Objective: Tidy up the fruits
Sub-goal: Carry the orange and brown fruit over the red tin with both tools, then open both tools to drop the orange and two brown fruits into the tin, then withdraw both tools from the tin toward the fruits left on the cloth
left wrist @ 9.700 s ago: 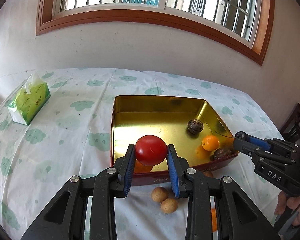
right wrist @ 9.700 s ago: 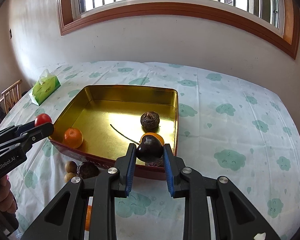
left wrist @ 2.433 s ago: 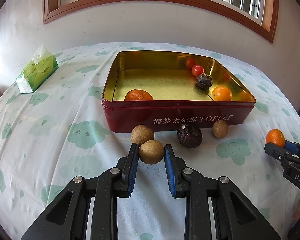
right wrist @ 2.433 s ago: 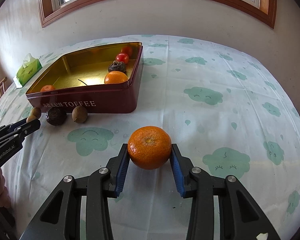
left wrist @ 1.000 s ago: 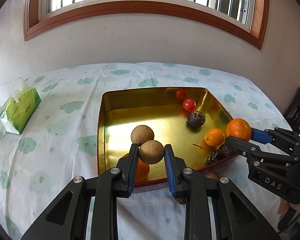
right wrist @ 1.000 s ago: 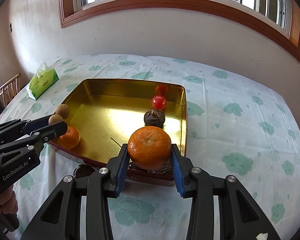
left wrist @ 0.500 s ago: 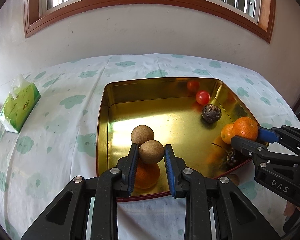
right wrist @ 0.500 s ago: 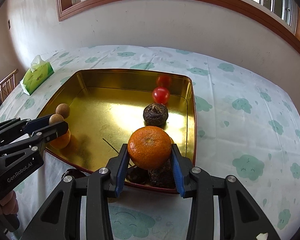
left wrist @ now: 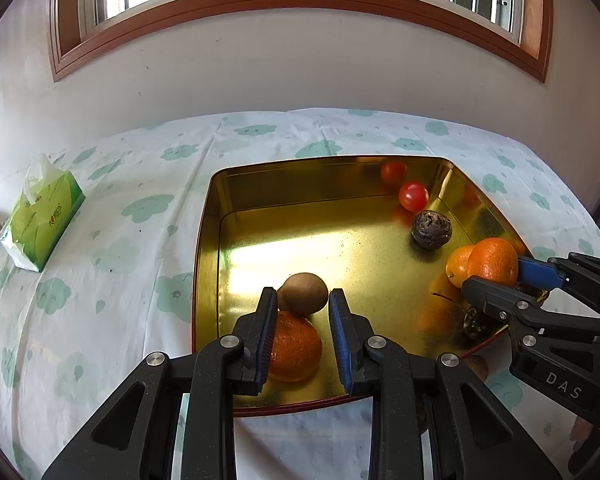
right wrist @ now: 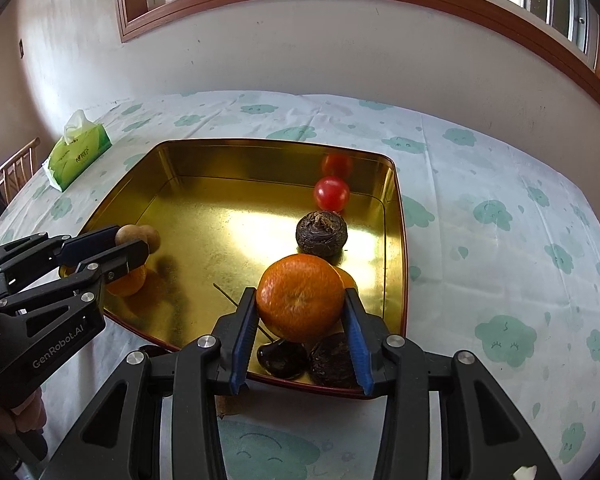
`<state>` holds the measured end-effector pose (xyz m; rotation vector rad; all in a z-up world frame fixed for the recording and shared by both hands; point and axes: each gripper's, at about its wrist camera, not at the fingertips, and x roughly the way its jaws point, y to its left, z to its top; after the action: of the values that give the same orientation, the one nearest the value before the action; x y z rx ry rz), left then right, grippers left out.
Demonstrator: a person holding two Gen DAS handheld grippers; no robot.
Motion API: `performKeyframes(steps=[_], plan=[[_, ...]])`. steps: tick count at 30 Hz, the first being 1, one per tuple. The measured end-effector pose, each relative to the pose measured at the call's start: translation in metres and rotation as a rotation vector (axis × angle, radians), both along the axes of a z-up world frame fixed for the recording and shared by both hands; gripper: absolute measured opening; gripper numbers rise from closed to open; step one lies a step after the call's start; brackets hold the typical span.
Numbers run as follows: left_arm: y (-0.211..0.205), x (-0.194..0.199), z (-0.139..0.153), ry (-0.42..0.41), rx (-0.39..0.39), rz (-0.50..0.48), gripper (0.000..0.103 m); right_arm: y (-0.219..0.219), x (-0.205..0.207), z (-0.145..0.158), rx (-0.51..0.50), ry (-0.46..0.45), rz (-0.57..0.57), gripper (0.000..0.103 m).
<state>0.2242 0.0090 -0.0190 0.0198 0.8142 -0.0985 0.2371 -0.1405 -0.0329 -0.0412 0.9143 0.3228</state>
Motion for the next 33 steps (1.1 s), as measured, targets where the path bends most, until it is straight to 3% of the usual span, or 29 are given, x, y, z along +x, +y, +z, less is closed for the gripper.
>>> performKeyframes(steps=[5, 10, 17, 25, 33], plan=[[0.000, -0.001, 0.001, 0.002, 0.003, 0.003, 0.030, 0.000, 0.000, 0.000, 0.004, 0.004, -0.004, 0.040], [-0.001, -0.004, 0.001, 0.005, -0.007, 0.006, 0.052, -0.001, -0.005, 0.006, 0.001, -0.020, -0.006, 0.045], [-0.006, -0.015, 0.004, -0.006, 0.006, -0.004, 0.052, -0.008, -0.018, 0.018, 0.010, -0.041, -0.014, 0.046], [0.001, -0.055, 0.017, -0.052, -0.006, 0.010, 0.052, -0.025, -0.052, 0.029, 0.039, -0.060, -0.052, 0.046], [0.009, -0.098, 0.003, -0.030, 0.002, 0.036, 0.052, -0.030, -0.092, 0.011, 0.018, -0.020, -0.044, 0.047]])
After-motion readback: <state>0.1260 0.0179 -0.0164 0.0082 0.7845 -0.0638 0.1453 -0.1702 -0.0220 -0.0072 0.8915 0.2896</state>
